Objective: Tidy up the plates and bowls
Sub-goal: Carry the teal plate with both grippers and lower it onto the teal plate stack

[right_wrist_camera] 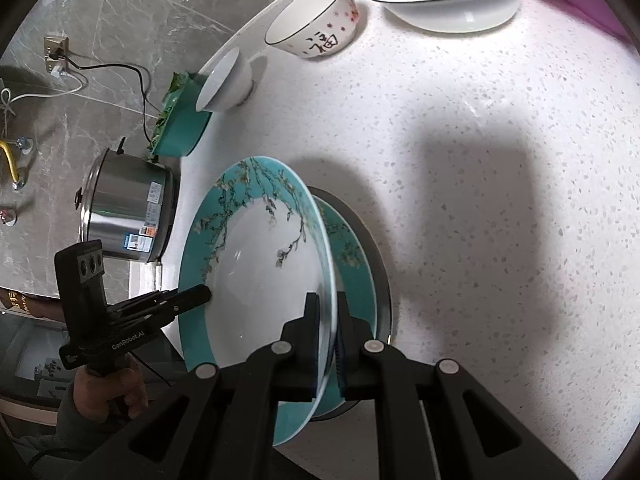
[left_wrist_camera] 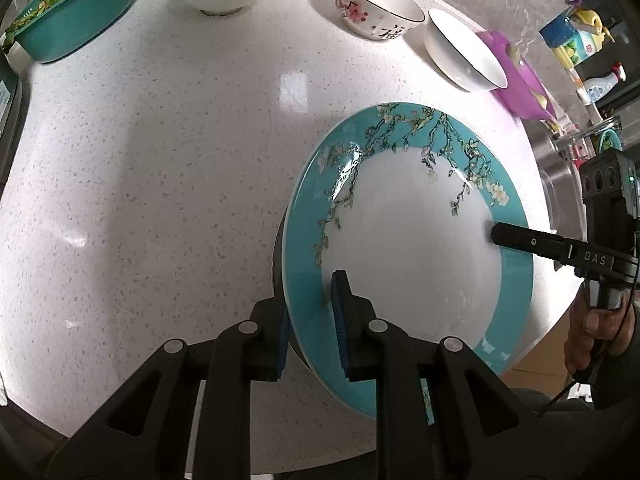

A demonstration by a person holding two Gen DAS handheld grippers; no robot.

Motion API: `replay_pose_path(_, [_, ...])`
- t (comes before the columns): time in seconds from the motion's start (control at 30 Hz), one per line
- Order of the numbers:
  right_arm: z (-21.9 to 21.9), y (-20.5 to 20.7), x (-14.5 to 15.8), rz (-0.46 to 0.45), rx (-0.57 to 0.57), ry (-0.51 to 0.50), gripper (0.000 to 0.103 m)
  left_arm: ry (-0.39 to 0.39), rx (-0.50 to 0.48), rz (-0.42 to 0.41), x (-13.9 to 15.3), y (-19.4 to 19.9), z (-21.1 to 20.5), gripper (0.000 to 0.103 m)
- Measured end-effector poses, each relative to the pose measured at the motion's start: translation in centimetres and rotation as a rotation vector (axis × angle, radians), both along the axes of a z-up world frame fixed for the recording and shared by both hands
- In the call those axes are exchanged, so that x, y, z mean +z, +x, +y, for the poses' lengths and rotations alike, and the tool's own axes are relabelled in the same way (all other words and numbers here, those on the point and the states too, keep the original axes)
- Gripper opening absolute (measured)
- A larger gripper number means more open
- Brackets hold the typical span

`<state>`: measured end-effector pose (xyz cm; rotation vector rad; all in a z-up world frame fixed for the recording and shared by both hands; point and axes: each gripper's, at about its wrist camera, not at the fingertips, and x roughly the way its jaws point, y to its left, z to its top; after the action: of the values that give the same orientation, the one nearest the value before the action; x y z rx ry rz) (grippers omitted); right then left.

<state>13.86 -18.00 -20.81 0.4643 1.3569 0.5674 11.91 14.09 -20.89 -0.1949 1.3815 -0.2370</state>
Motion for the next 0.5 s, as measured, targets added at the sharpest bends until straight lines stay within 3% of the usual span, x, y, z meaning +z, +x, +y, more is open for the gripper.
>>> replay_pose_path(0.5, [1.2,-0.6,-0.3,-0.046,0.049,-0.099,0.012,0.04,-0.019,0.0,-1.3,0.7,-1.8,0.019])
